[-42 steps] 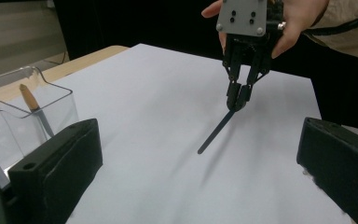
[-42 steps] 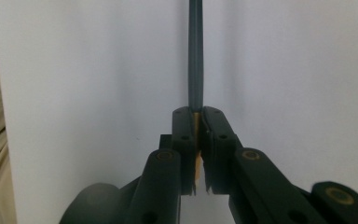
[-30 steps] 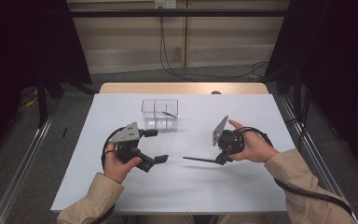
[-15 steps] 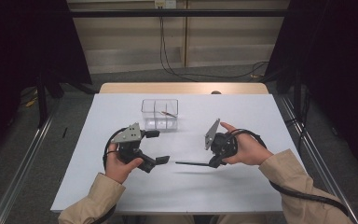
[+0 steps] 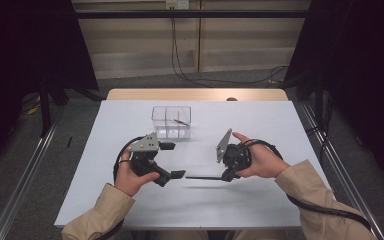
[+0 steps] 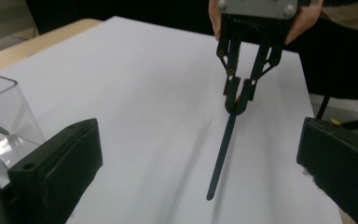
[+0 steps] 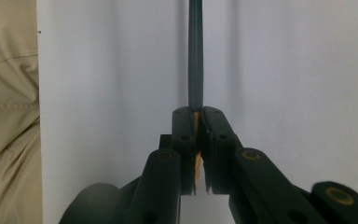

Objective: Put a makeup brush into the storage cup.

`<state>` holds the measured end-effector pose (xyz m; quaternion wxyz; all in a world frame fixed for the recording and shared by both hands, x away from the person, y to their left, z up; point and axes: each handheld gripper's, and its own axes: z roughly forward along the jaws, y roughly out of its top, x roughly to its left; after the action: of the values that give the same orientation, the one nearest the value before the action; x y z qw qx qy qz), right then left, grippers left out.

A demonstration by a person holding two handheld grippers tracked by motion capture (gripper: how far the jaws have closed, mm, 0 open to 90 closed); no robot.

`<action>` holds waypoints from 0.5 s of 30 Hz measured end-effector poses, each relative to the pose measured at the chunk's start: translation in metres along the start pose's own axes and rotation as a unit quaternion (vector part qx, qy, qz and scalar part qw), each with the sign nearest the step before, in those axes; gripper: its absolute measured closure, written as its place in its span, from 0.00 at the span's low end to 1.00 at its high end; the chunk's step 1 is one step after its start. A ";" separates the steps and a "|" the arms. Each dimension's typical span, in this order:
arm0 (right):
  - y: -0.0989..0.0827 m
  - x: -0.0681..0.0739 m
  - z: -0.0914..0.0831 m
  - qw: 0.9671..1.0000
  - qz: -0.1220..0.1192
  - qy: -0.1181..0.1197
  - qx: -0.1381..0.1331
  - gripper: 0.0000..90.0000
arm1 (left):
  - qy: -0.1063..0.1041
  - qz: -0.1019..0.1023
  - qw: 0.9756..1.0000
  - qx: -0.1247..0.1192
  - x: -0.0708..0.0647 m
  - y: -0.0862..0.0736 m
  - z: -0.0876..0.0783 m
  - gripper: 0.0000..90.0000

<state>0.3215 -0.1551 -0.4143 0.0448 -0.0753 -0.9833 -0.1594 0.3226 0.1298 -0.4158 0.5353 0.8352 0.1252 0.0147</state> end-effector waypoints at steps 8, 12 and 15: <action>0.002 0.001 0.000 1.000 -0.009 0.003 -0.003 0.94 | -0.015 0.009 0.998 0.053 -0.001 0.007 0.011 0.00; 0.003 0.001 0.000 1.000 -0.008 0.005 -0.003 0.94 | -0.024 0.010 0.996 0.087 -0.001 0.011 0.018 0.00; 0.002 0.000 0.000 1.000 -0.010 0.005 -0.004 0.94 | -0.031 0.023 0.992 0.119 -0.003 0.016 0.022 0.00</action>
<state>0.3214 -0.1535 -0.4133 0.0483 -0.0646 -0.9832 -0.1638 0.3264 0.1032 -0.4109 0.4352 0.8957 0.0902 -0.0140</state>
